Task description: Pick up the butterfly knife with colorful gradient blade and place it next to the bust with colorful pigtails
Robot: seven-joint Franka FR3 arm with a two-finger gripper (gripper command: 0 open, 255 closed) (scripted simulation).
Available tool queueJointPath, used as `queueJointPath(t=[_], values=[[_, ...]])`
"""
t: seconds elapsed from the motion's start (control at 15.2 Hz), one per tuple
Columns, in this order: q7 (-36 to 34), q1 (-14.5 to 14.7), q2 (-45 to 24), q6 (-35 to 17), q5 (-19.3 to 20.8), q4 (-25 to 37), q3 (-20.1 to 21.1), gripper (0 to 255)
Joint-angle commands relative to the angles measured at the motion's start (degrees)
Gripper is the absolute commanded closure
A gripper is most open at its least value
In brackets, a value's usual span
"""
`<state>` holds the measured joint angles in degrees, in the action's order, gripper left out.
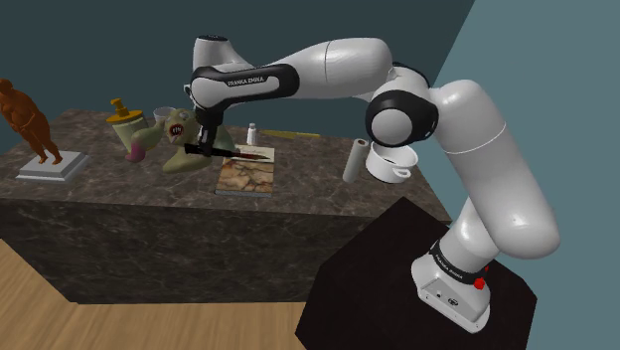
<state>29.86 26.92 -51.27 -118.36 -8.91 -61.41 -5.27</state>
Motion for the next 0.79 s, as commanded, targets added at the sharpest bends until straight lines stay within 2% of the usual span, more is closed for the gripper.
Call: queueJointPath(t=[0.0,0.73], values=[[0.05,0.00,-1.00,-0.95,-0.07,0.08,0.07,255],[0.57,-0.09,-5.30,-6.21,-0.47,-0.89,0.41,255]])
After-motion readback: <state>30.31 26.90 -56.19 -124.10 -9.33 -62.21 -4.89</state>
